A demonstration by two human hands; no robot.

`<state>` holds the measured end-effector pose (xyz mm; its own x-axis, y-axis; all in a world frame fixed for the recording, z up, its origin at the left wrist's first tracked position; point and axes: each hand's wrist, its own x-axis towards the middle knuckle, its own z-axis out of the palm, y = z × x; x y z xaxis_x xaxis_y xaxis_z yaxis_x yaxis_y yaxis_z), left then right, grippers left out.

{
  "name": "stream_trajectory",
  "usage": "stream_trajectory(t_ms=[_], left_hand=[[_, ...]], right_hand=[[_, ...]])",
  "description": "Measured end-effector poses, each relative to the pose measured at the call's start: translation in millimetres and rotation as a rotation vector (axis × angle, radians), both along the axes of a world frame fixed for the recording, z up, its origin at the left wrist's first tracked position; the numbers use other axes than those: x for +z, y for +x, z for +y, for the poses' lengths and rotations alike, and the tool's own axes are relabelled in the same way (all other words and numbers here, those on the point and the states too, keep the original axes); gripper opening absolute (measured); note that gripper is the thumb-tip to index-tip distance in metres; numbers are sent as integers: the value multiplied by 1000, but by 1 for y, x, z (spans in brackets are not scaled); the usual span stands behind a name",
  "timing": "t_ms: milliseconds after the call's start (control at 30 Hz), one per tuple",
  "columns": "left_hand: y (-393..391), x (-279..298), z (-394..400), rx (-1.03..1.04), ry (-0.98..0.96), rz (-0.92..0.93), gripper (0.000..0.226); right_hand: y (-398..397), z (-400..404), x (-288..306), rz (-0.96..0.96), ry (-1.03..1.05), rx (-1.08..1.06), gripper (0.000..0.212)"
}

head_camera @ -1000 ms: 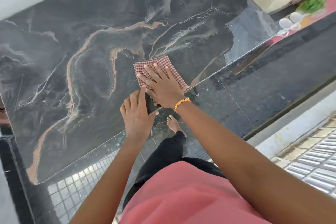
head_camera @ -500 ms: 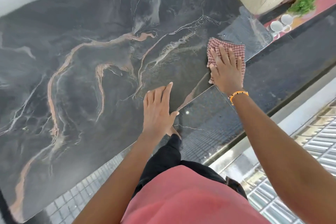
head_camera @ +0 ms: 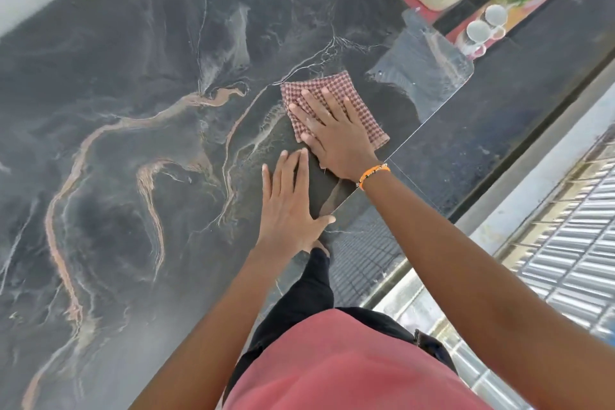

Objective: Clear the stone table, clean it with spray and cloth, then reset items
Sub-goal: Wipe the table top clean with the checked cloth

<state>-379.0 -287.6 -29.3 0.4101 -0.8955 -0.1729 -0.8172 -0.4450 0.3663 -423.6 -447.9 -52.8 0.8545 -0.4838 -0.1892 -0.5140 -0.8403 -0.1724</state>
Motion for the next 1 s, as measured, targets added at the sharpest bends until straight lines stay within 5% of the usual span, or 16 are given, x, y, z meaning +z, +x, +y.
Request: stream_trajectory(t_ms=[233, 433, 633, 833, 1000], left_hand=[[-3, 2, -41, -139, 37, 9, 115], [-4, 2, -70, -218, 42, 21, 111], [-3, -4, -84, -238, 38, 21, 110], [-13, 2, -103, -201, 71, -21, 116], [-18, 4, -116, -219, 138, -51, 125]], right_hand=[[-34, -101, 2, -11, 1, -409, 51], [-67, -67, 2, -61, 20, -689, 52], [-56, -12, -5, -16, 23, -472, 54], [-37, -63, 0, 18, 8, -268, 55], [6, -149, -4, -13, -21, -365, 52]])
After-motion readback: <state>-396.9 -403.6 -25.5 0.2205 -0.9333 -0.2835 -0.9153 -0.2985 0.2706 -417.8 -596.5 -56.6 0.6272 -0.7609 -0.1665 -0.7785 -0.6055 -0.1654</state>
